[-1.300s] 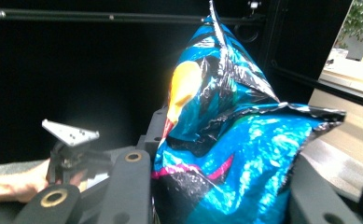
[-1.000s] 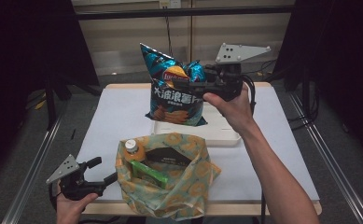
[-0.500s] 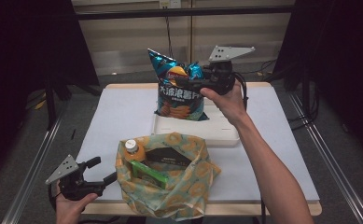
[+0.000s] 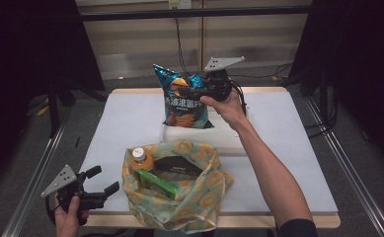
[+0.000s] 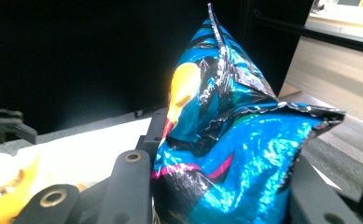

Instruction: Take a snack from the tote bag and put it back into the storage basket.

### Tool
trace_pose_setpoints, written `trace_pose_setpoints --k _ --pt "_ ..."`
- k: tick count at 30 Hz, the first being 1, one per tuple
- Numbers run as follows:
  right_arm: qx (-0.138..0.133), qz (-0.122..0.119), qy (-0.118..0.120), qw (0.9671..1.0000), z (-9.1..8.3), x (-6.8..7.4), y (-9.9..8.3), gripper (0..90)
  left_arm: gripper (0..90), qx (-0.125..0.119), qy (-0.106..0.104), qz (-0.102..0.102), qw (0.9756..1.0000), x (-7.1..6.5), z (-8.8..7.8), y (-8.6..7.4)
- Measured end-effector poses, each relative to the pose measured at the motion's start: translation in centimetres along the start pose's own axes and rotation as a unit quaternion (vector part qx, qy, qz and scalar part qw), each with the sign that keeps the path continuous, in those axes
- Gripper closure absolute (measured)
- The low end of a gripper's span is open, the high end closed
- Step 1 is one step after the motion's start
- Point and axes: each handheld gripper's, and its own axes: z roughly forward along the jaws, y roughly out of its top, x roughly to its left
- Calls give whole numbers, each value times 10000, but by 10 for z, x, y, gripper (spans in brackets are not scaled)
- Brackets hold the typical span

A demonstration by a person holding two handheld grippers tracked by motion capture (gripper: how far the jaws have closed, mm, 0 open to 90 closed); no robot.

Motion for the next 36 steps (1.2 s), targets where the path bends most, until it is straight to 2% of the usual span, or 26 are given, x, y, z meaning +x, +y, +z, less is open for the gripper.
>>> trace_pose_setpoints --k 1,3,4,5,9,15,21,27,29,32,34,36 --pt "32 8 -12 10000 3 -3 -2 632 28 6 65 -21 10000 0 0 0" --pt "78 20 -67 9999 7 -8 -6 631 28 3 43 2 10000 2 -1 0" --pt "90 36 -115 9999 9 -11 -8 629 28 -7 185 -5 9998 0 -1 0" --pt "92 61 -164 9998 11 -14 -11 628 28 -5 98 -5 10000 1 -1 0" --pt "135 129 -292 9994 18 -25 -20 628 27 -27 60 43 10000 1 -2 0" --pt "195 147 -328 9992 27 -34 -29 627 27 -6 132 66 9999 0 -1 1" --pt "343 165 -494 9981 39 -44 -41 625 27 -32 139 43 9999 1 -3 0" --pt "352 159 -623 9973 48 -49 -50 625 27 5 132 52 9999 1 -2 0" --pt "361 111 -628 9973 50 -51 -52 623 27 3 115 62 9999 1 -1 0" --pt "321 161 -609 9975 52 -55 -55 622 27 0 137 38 9999 2 -2 0" --pt "301 191 -612 9975 53 -57 -57 620 27 12 135 92 9999 2 -2 0" --pt "274 172 -628 9975 54 -59 -59 617 27 9 134 45 9999 1 -1 0"
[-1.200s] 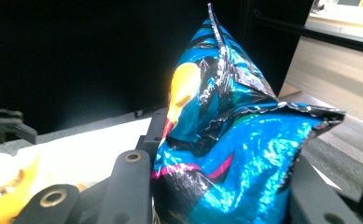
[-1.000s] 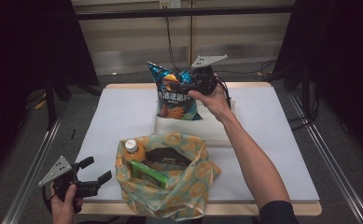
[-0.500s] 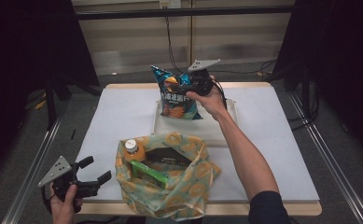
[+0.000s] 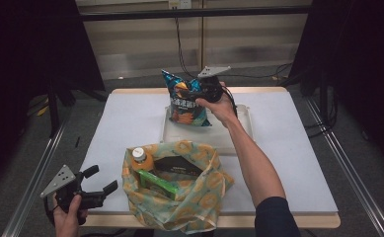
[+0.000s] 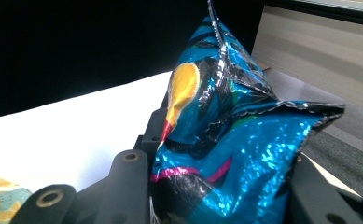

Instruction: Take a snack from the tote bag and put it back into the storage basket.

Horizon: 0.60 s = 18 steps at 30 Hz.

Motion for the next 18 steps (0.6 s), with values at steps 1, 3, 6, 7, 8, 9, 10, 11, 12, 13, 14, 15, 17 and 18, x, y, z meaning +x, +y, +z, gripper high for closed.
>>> trace_pose_setpoints --k 1,3,6,7,8,9,10,11,12,13,14,15,17,18 --pt "10 -7 -7 10000 0 -1 -1 614 27 7 12 38 10000 -1 0 0" --pt "27 59 -45 10000 1 -5 -2 594 28 42 35 109 9999 -3 1 1" --pt "133 156 -69 9998 0 -11 -3 560 28 21 33 72 10000 -2 1 0" --pt "156 226 -99 9996 -1 -12 -4 550 28 12 45 61 10000 -1 1 0" --pt "174 210 -95 9996 -1 -13 -4 545 28 18 23 44 10000 -1 1 0" --pt "204 228 -97 9995 -1 -14 -5 521 29 21 41 36 10000 -1 1 0" --pt "230 250 -122 9993 -1 -14 -5 475 28 16 11 44 10000 0 1 0" --pt "269 274 -121 9992 -2 -15 -5 461 29 12 13 48 10000 0 1 0" --pt "286 259 -139 9992 -2 -15 -5 459 28 22 25 42 10000 0 1 0" --pt "291 250 -160 9991 -2 -15 -5 434 28 26 15 39 10000 0 1 0" --pt "290 255 -171 9991 -3 -15 -5 384 29 22 7 32 10000 0 1 0" --pt "282 326 -188 9989 -3 -15 -4 321 29 13 13 30 10000 -1 1 0" --pt "323 447 -190 9983 -5 -17 -3 285 29 15 15 39 10000 0 1 0" --pt "303 497 -224 9981 -7 -18 -3 257 29 29 16 41 10000 -1 1 0"
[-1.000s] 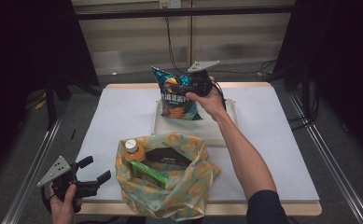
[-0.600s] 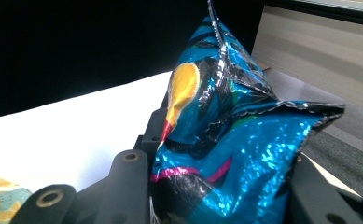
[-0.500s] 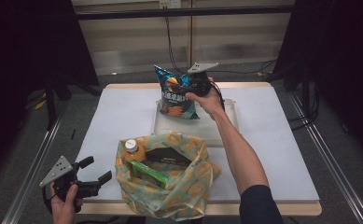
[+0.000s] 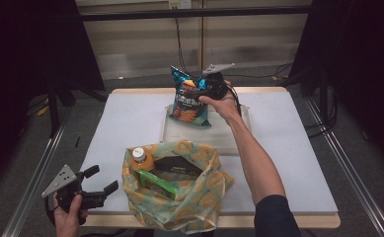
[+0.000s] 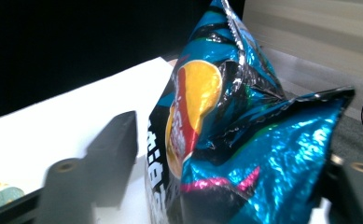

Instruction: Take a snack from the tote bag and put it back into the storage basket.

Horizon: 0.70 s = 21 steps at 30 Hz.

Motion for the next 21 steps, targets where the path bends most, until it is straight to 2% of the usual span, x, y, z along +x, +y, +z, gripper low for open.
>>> trace_pose_setpoints --k 4,8,13,15,17,18,20,21 --pt "60 156 -86 9998 -8 -4 -1 179 28 -17 -21 -10 10000 1 0 0" --pt "25 244 -194 9995 -19 -8 -4 150 28 9 -11 -15 10000 1 1 0" --pt "-34 329 -453 9984 -35 -10 -7 97 29 -28 -32 -50 10000 1 0 0" --pt "-68 351 -498 9981 -43 -9 -10 106 29 -27 -8 -65 10000 2 0 0" --pt "-84 382 -485 9981 -50 -7 -12 152 29 -30 -24 -70 10000 1 0 0" --pt "-131 391 -417 9983 -55 -5 -14 250 28 -31 11 -60 10000 1 0 0" --pt "-156 355 -311 9988 -62 0 -19 336 28 -37 -21 -87 10000 1 -1 0" --pt "-111 359 -187 9991 -63 2 -22 457 29 -28 16 -108 9999 2 0 0"
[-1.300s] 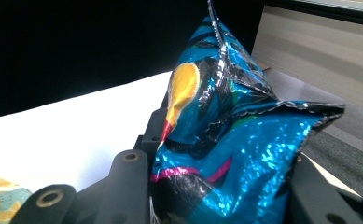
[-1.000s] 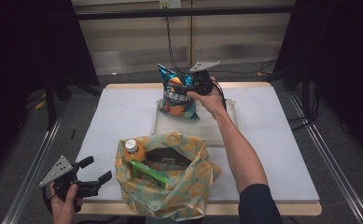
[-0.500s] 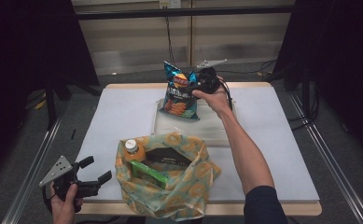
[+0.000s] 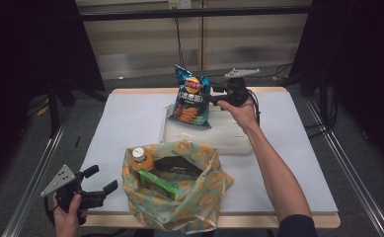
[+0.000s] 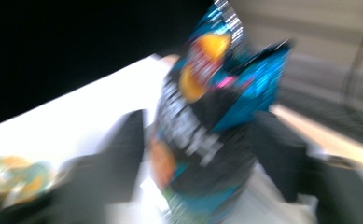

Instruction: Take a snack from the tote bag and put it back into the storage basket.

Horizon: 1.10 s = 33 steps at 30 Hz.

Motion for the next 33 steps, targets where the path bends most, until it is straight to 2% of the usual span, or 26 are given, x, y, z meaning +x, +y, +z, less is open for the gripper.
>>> trace_pose_setpoints --k 1,3,6,9,12,15,21,25,29,33 --pt "99 -73 86 9999 0 2 -4 529 29 23 -10 -28 10000 1 0 0" --pt "303 -87 158 9994 3 6 -12 604 29 -40 -70 -103 9999 2 0 0" --pt "491 -131 384 9980 12 10 -24 774 29 -71 0 -128 9999 1 0 0" --pt "779 -151 565 9952 25 12 -37 872 29 -22 -33 -16 10000 1 0 0" --pt "1031 -149 648 9924 36 12 -45 888 29 -1 -77 -28 10000 1 1 0" --pt "1130 -120 642 9914 44 10 -51 892 28 27 -78 16 10000 -1 1 0" --pt "1332 -122 510 9897 54 5 -56 892 28 25 -116 53 9999 -2 2 0" --pt "1318 -99 471 9901 57 2 -56 896 28 24 -115 57 9999 -2 2 0" --pt "1387 -132 458 9892 58 0 -55 899 28 27 -99 53 9999 -2 2 0" --pt "1423 -262 260 9891 59 1 -53 898 28 19 -120 55 9999 -2 2 0"
